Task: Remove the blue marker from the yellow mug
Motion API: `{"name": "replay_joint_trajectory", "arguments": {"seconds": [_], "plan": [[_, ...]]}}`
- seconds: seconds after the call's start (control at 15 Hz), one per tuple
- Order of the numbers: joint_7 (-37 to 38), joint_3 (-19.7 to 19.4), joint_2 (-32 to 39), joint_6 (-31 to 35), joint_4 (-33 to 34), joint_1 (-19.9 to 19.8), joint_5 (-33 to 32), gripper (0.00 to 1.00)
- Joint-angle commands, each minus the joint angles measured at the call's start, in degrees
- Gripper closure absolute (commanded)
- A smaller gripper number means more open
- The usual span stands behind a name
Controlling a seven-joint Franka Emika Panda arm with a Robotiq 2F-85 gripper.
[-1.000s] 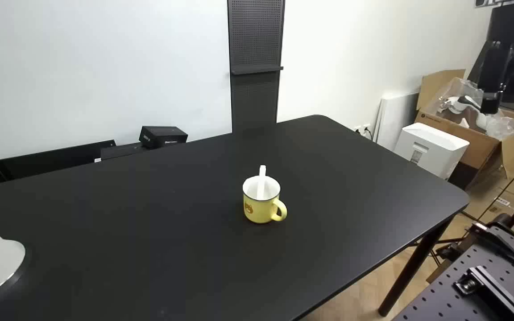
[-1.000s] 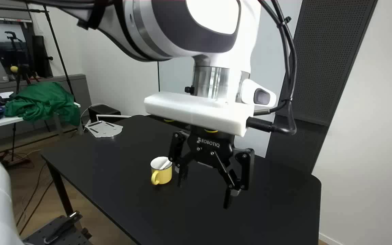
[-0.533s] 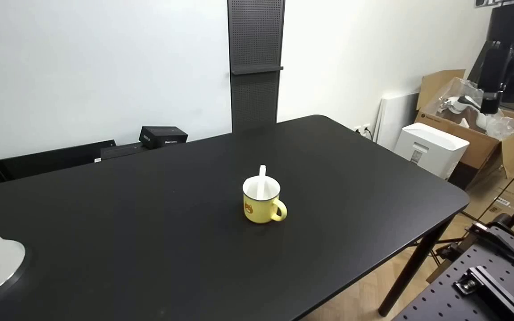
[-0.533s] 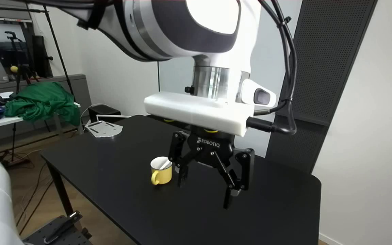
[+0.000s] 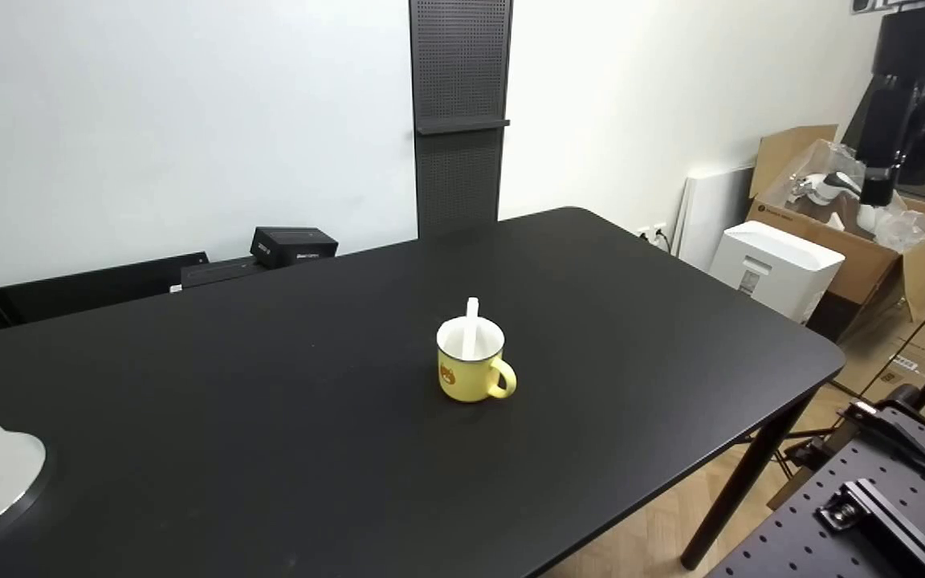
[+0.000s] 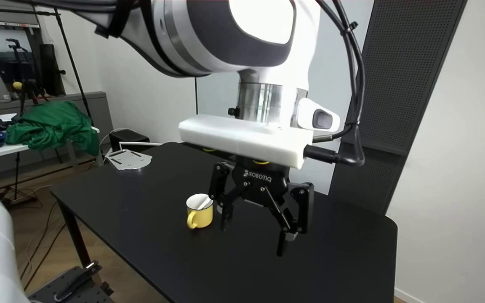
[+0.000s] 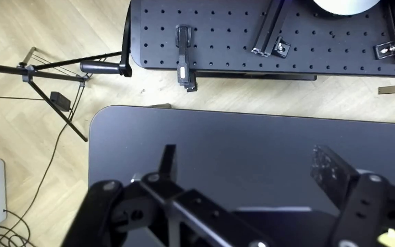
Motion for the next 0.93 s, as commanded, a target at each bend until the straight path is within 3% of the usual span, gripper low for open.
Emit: {"name": "replay_joint_trajectory", "arguments": {"seconds": [0.0,0.13,0.47,0.73,0.87], "plan": [[4.1,3.1,1.4,5.0,-3.0,2.4,-0.1,0.0],[6.8,6.0,2.7,9.8,-5.5,4.6,0.6,0.0],[16.5,14.1,8.3,30.6,-11.1,11.4,5.1,0.0],[27.1,20.7,16.5,44.8,-10.6,14.9,9.7,0.0],[31.1,22.9,20.4,48.7,-9.1,15.5,10.9,0.0]]}}
